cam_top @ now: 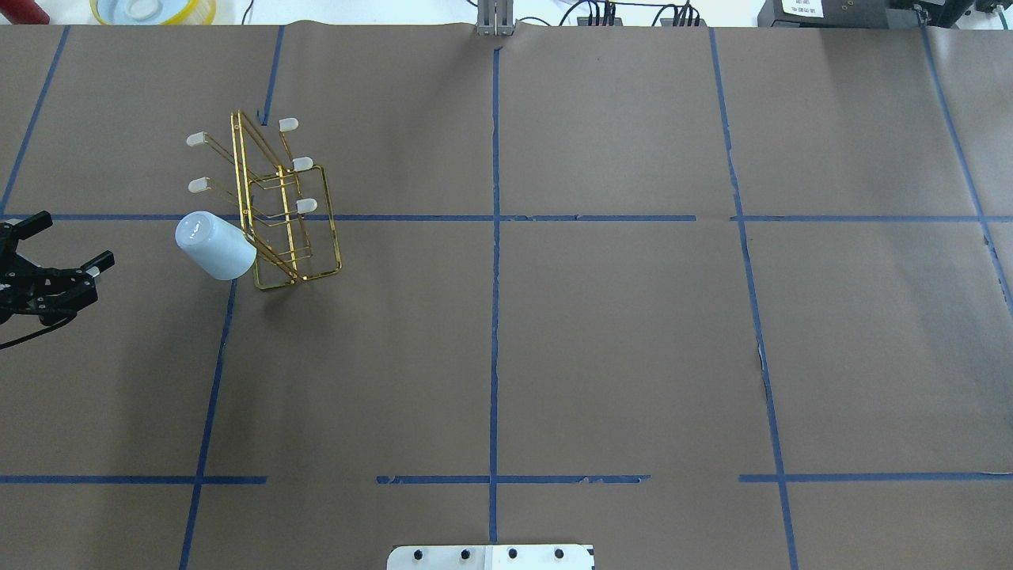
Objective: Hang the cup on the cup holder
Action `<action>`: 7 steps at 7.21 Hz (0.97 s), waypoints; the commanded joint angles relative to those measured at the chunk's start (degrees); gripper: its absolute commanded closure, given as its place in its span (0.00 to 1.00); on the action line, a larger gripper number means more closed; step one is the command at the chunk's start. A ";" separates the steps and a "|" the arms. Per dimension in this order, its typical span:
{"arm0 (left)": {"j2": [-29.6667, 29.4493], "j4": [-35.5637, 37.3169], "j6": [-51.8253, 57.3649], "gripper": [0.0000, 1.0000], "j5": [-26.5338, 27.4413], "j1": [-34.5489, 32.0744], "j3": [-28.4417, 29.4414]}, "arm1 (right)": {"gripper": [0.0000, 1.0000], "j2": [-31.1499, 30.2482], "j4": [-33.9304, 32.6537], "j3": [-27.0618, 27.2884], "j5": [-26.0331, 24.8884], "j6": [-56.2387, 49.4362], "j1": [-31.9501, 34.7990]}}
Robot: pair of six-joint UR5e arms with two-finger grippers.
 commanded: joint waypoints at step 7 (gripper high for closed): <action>-4.00 45.55 -0.33 0.00 -40.56 -25.58 -0.48 | 0.00 0.00 0.00 0.00 0.00 -0.04 -0.07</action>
